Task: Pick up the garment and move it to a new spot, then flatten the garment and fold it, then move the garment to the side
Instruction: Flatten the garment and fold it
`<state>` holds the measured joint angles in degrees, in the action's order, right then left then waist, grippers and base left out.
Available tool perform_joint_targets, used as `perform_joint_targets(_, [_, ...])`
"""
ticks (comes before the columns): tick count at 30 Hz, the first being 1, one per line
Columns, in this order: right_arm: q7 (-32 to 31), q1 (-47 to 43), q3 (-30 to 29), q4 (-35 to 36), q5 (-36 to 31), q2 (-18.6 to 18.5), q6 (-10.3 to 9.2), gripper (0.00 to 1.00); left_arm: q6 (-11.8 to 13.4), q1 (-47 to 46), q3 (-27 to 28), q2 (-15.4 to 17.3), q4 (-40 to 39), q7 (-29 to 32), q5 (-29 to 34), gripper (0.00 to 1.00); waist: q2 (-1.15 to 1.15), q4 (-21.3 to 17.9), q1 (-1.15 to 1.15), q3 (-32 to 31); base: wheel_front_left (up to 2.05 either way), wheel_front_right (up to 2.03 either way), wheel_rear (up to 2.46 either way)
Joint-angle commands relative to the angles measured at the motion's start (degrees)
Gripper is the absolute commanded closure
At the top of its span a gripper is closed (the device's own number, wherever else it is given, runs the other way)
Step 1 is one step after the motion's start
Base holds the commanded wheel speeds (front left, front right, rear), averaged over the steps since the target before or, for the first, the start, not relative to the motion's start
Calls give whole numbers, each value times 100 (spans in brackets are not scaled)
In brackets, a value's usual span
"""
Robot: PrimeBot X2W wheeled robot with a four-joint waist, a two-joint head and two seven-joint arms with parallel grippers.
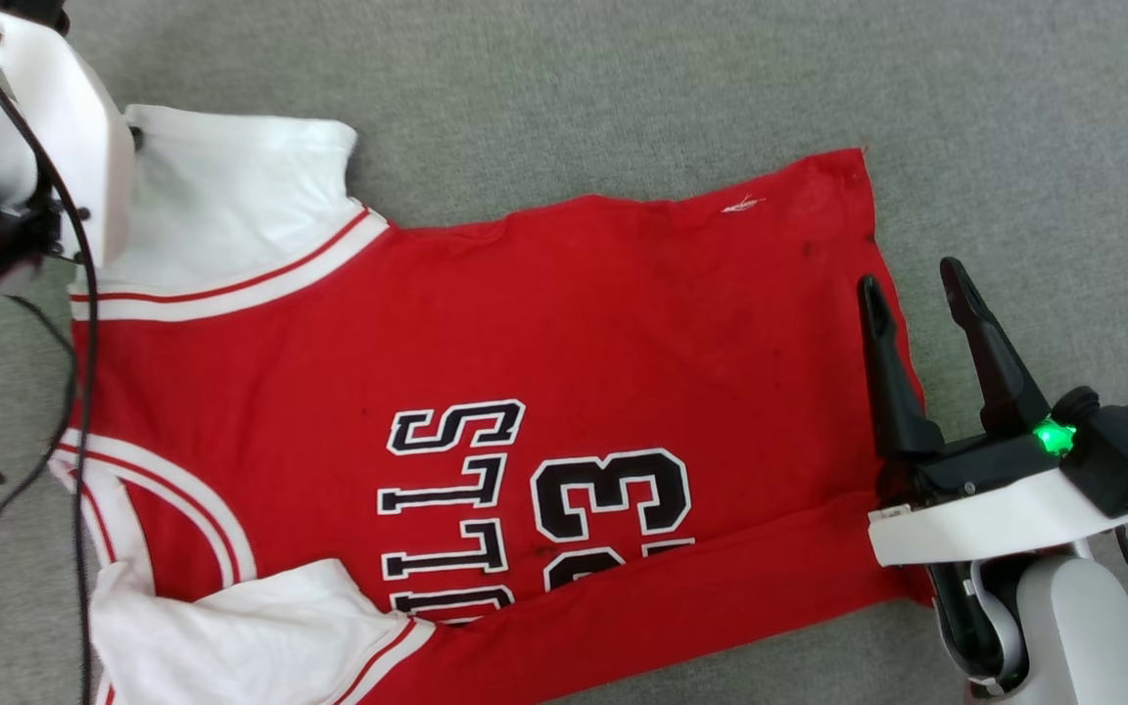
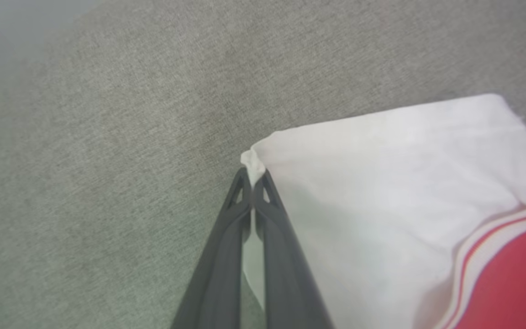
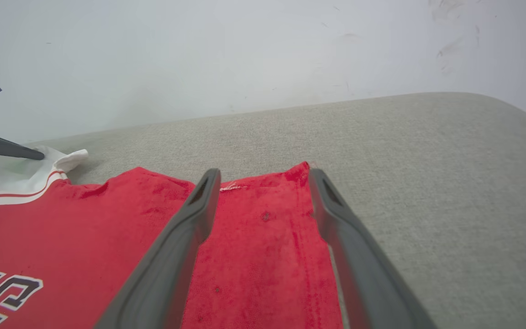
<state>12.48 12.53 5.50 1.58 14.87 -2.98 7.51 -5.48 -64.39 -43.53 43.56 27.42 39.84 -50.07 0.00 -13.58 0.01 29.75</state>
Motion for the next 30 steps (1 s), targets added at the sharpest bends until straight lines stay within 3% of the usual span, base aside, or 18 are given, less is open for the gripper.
perform_joint_targets(1, [-51, -53, -24, -6, -38, 7, -5, 0, 17, 101, 43, -51, -34, -87, -27, 100, 0, 106, -1, -193, 0, 0, 0])
perform_joint_targets(8, [-672, -207, -226, -49, -135, -336, -5, 0, 167, 633, 170, -120, -389, -852, -106, 100, 0, 382, -1, -826, 0, 0, 0])
perform_joint_targets(15, [-2158, 120, -388, 11, 7, -1024, -5, 0, 611, 1414, 264, -10, -1431, -1310, -221, 100, 0, 725, -1, -1153, 0, 0, 0])
perform_joint_targets(22, [-4065, 813, -336, -269, 545, -1854, -7, 0, 1051, 1998, 268, 201, -2751, -1391, -224, 100, 0, 1145, -1, -1023, 0, 0, 0])
perform_joint_targets(23, [-4629, 1110, -293, -506, 777, -2079, -4, 0, 1183, 2162, 274, 298, -3215, -1426, -201, 100, 0, 1310, -1, -891, 0, 0, 0])
perform_joint_targets(30, [-5417, 1765, -189, -1048, 983, -2438, -5, 0, 1390, 2385, 252, 359, -3928, -1592, -49, 100, 0, 1633, -1, -577, 0, 0, 0])
